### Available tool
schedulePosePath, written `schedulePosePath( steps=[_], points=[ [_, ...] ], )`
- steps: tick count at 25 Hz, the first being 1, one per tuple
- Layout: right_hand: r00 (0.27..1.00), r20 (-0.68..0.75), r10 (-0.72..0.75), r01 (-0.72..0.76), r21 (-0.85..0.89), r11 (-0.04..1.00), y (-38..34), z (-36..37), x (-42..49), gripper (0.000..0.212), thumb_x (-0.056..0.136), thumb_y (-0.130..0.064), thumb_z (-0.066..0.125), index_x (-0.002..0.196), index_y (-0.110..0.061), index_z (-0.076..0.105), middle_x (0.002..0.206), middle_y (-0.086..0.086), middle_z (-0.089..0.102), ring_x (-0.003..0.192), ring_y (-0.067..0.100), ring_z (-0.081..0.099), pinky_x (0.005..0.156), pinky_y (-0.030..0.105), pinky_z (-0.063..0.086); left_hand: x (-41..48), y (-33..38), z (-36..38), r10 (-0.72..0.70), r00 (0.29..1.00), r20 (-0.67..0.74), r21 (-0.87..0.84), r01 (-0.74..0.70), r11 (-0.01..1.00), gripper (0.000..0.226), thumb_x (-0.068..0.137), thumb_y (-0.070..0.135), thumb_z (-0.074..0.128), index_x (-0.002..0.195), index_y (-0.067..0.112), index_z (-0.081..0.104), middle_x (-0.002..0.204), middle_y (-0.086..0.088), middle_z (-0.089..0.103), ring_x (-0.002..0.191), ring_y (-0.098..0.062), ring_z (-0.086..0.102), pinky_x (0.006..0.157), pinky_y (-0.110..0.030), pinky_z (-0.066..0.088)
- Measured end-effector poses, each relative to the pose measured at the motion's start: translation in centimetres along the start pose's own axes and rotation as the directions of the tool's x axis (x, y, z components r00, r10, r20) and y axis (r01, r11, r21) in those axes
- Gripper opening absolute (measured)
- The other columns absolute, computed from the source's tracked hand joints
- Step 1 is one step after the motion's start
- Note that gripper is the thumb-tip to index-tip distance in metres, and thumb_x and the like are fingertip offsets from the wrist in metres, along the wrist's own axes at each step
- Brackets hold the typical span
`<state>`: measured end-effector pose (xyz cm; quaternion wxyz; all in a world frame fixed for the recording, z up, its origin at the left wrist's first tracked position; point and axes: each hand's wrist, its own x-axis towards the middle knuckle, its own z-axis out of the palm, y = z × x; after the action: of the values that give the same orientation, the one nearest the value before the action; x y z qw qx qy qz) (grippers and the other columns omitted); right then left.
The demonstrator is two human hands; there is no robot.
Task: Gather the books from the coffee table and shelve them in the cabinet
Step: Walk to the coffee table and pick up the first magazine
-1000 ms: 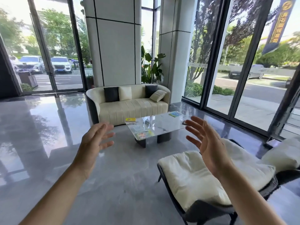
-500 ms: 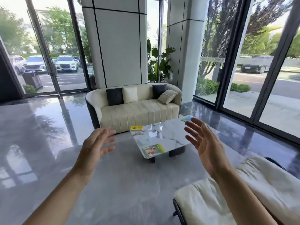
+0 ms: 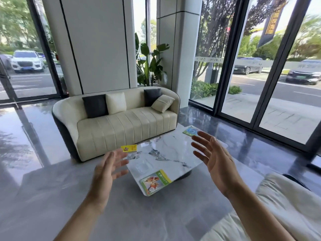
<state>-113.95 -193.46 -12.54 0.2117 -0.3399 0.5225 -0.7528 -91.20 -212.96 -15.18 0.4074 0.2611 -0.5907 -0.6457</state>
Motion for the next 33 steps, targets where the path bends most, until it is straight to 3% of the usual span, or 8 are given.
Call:
schedulePosePath(
  steps=[2, 5, 8, 12, 20, 24, 29, 33],
  points=[
    [0.999, -0.043, 0.009, -0.009, -0.007, 1.0, 1.9, 0.5, 4.4, 0.055, 0.092, -0.053, 0.048, 0.132, -0.018, 0.062, 0.131, 0.004, 0.071, 0.126, 0.022, 0.064, 0.104, 0.04, 0.047, 6.0, -1.4, 0.4, -0.015, 0.999, 0.032, -0.005, 0.015, 1.0, 0.057, 0.069, 0.063, 0.053, 0.107, 0.023, 0.068, 0.108, -0.002, 0.075, 0.099, -0.017, 0.071, 0.08, -0.038, 0.055],
    [0.992, -0.119, 0.051, -0.05, 0.009, 0.999, 4.8, -0.1, 9.9, 0.05, 0.094, -0.044, 0.041, 0.131, -0.017, 0.062, 0.131, 0.005, 0.071, 0.125, 0.021, 0.064, 0.106, 0.04, 0.047, 13.4, -4.4, 1.8, -0.045, 0.995, 0.086, 0.007, 0.044, 0.999, 0.058, 0.072, 0.062, 0.054, 0.111, 0.022, 0.066, 0.109, -0.002, 0.074, 0.099, -0.017, 0.07, 0.08, -0.037, 0.055],
    [0.986, -0.146, 0.086, -0.083, 0.023, 0.996, 8.9, -1.6, 15.9, 0.057, 0.09, -0.051, 0.048, 0.133, -0.016, 0.061, 0.13, 0.004, 0.072, 0.125, 0.021, 0.064, 0.105, 0.04, 0.047, 20.4, -8.5, 3.9, -0.073, 0.99, 0.118, 0.07, 0.065, 0.995, 0.057, 0.075, 0.061, 0.052, 0.115, 0.023, 0.064, 0.115, -0.004, 0.071, 0.103, -0.02, 0.068, 0.081, -0.036, 0.054],
    [0.979, -0.153, 0.137, -0.136, 0.018, 0.991, 15.6, -4.4, 26.0, 0.091, 0.065, -0.077, 0.068, 0.134, -0.019, 0.06, 0.132, 0.002, 0.071, 0.125, 0.019, 0.065, 0.102, 0.038, 0.048, 30.6, -15.3, 7.6, -0.102, 0.982, 0.16, 0.186, 0.071, 0.98, 0.052, 0.078, 0.063, 0.047, 0.115, 0.029, 0.062, 0.117, 0.0, 0.07, 0.106, -0.013, 0.069, 0.081, -0.03, 0.054],
    [0.937, -0.248, 0.246, -0.256, -0.008, 0.967, 26.1, -9.2, 43.4, 0.091, 0.065, -0.08, 0.065, 0.133, -0.02, 0.06, 0.131, 0.0, 0.071, 0.125, 0.018, 0.064, 0.104, 0.038, 0.048, 47.6, -24.6, 12.6, -0.229, 0.962, 0.145, 0.234, 0.192, 0.953, 0.048, 0.091, 0.048, 0.042, 0.127, 0.02, 0.058, 0.125, -0.001, 0.067, 0.114, -0.017, 0.065, 0.089, -0.035, 0.053],
    [0.885, -0.321, 0.336, -0.35, 0.016, 0.937, 33.3, -10.1, 46.0, 0.059, 0.083, -0.064, 0.055, 0.126, -0.024, 0.064, 0.13, 0.003, 0.07, 0.124, 0.019, 0.064, 0.108, 0.043, 0.048, 51.6, -31.6, 12.9, -0.293, 0.933, 0.21, 0.316, 0.219, 0.923, 0.042, 0.084, 0.062, 0.044, 0.116, 0.039, 0.058, 0.126, 0.006, 0.066, 0.116, -0.013, 0.064, 0.09, -0.035, 0.052],
    [0.77, -0.44, 0.463, -0.483, 0.075, 0.873, 46.5, -10.4, 43.8, 0.051, 0.089, -0.056, 0.049, 0.123, -0.022, 0.066, 0.129, 0.005, 0.07, 0.122, 0.019, 0.065, 0.104, 0.039, 0.049, 53.5, -45.0, 11.2, -0.472, 0.852, 0.225, 0.354, 0.38, 0.855, 0.047, 0.082, 0.064, 0.046, 0.117, 0.036, 0.06, 0.127, 0.006, 0.066, 0.119, -0.015, 0.063, 0.094, -0.038, 0.053],
    [0.658, -0.495, 0.568, -0.59, 0.132, 0.797, 55.3, -10.1, 40.1, 0.078, 0.066, -0.079, 0.066, 0.122, -0.024, 0.067, 0.127, 0.003, 0.072, 0.12, 0.019, 0.066, 0.097, 0.032, 0.054, 53.8, -54.4, 7.9, -0.6, 0.772, 0.211, 0.411, 0.487, 0.771, 0.062, 0.082, 0.065, 0.048, 0.128, 0.025, 0.06, 0.131, 0.009, 0.064, 0.122, -0.009, 0.061, 0.103, -0.042, 0.051]
  ],
)
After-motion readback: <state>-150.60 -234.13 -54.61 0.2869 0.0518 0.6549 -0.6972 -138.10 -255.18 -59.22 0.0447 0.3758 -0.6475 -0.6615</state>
